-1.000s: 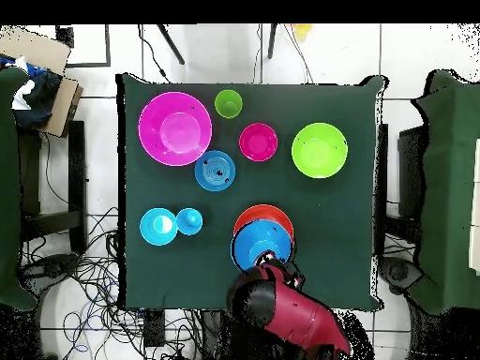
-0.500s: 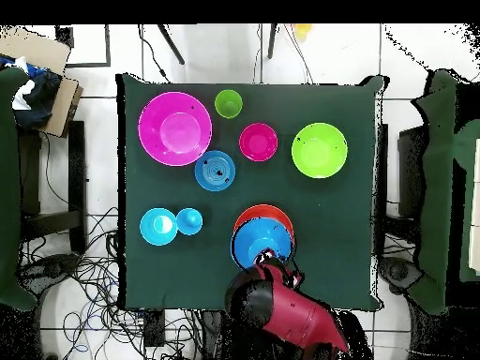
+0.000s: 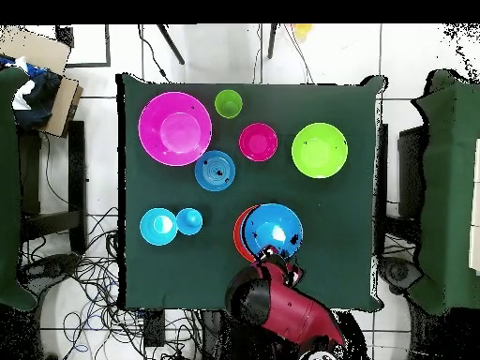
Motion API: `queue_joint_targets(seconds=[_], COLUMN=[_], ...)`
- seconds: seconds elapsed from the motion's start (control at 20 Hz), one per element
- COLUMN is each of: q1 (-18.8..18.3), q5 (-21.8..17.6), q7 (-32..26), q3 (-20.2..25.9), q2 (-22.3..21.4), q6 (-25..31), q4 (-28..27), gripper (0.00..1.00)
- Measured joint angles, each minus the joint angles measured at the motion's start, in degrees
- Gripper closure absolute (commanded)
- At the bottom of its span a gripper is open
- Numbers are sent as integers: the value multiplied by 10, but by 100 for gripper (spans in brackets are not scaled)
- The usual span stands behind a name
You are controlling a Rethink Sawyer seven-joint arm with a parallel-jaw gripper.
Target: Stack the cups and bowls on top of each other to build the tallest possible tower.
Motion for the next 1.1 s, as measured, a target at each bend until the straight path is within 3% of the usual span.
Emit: queue_joint_targets(seconds=[0.3, 1.1], q1=[0, 17], q5=[0, 8], q7=[0, 3], q3=[0, -3], q2=[16, 17], q6=[-37, -40], q4=[-1, -1], gripper=[100, 100])
